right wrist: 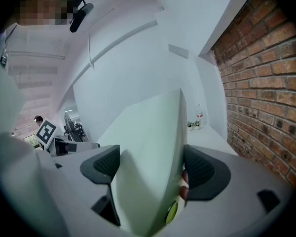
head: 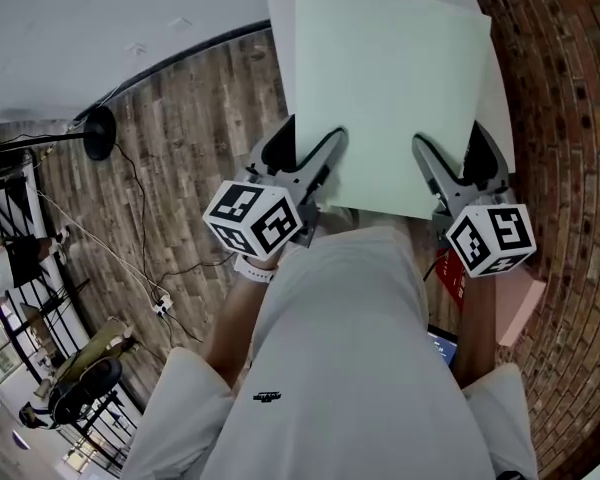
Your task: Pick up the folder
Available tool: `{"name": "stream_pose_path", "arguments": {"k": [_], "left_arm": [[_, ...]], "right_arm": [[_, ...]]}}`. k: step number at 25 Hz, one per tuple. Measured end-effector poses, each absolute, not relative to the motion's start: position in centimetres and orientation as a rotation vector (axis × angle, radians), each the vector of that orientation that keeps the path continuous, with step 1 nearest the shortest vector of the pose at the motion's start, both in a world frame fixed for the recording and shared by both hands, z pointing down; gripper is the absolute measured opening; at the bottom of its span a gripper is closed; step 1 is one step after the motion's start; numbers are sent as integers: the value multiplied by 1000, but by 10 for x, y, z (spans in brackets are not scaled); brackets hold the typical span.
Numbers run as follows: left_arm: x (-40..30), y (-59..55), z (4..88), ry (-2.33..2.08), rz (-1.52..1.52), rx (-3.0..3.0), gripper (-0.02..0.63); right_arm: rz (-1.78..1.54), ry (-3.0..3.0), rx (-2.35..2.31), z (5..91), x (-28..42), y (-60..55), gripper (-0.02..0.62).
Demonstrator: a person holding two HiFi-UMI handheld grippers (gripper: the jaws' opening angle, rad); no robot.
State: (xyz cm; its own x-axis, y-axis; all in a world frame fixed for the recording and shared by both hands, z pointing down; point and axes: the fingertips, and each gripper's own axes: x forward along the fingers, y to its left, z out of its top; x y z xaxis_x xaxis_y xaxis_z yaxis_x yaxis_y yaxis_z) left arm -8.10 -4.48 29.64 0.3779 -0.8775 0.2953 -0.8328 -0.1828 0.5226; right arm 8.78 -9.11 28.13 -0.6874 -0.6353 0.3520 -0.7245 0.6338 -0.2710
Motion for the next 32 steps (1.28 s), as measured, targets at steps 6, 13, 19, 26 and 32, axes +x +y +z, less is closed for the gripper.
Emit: {"name": "stream_pose_path", "arguments": {"k": [6,13,19,26,32], "left_arm": [[-80,-40,273,-1494,-120,2075,324],[-78,-32,244,-1510,-148,2133,324],[-77,-22,224,-1522,-157,2169,324],[-80,-12,205,-1564,-188,2197,324],[-81,-7,178,-1600,-183,2268,324]], "right_arm": [[543,-2672,1136,259,90,-86,397],[503,-2711,1168,230,92,-74,397],[473,-2750,1174,213,94,-64,397],[419,-2795,1178,194,88,-57,397],[418,-2848,1240,172,89,-51,399]]}}
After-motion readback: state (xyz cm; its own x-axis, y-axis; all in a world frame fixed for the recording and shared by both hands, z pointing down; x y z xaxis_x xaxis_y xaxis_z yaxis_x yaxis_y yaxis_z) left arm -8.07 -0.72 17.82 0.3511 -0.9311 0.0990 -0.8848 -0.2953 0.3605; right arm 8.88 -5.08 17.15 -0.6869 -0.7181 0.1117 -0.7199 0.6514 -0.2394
